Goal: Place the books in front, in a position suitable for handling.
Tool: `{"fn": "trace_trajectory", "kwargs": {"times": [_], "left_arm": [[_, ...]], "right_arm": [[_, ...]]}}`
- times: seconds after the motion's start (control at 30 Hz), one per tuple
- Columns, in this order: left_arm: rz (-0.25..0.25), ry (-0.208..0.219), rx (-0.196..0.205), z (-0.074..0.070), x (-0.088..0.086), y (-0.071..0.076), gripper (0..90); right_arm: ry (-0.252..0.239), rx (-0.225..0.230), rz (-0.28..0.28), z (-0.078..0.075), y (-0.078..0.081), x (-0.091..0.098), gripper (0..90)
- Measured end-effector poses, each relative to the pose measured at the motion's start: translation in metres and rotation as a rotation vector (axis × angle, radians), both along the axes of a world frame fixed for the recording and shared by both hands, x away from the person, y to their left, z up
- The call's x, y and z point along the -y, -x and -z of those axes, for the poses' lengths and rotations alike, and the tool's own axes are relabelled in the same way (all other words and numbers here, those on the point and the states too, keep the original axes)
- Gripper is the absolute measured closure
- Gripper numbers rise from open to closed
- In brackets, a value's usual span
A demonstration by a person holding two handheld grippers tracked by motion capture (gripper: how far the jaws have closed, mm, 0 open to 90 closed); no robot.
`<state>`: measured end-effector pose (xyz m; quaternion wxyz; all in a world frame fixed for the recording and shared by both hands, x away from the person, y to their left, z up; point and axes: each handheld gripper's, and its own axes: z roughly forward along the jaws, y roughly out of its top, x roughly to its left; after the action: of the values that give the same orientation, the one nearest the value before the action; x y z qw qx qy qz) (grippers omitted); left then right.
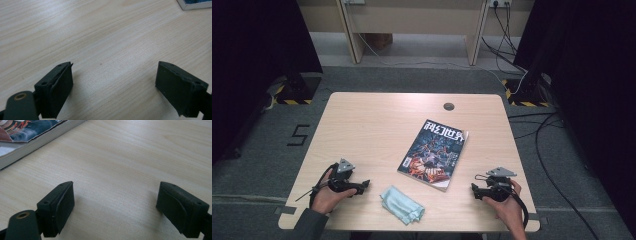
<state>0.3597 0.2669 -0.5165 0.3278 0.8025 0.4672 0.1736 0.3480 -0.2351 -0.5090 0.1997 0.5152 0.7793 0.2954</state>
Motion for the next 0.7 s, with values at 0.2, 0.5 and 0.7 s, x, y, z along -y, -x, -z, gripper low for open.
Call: {"fn": "trace_trajectory", "kwargs": {"times": [0.2, 0.5, 0.7], "left_arm": [[-0.003, 0.002, 0.002, 0.000, 0.000, 0.000, 13.0], [-0.002, 0.003, 0.003, 0.000, 0.000, 0.000, 12.9], [-0.002, 0.003, 0.003, 0.000, 0.000, 0.000, 12.9]], "right_arm": [[0.007, -0.007, 0.007, -0.002, 0.000, -0.001, 20.9], [-0.001, 0.030, -0.017, -0.012, 0.003, -0.012, 24.4], [-0.025, 0.050, -0.068, -0.019, 0.009, -0.028, 29.4]]}}
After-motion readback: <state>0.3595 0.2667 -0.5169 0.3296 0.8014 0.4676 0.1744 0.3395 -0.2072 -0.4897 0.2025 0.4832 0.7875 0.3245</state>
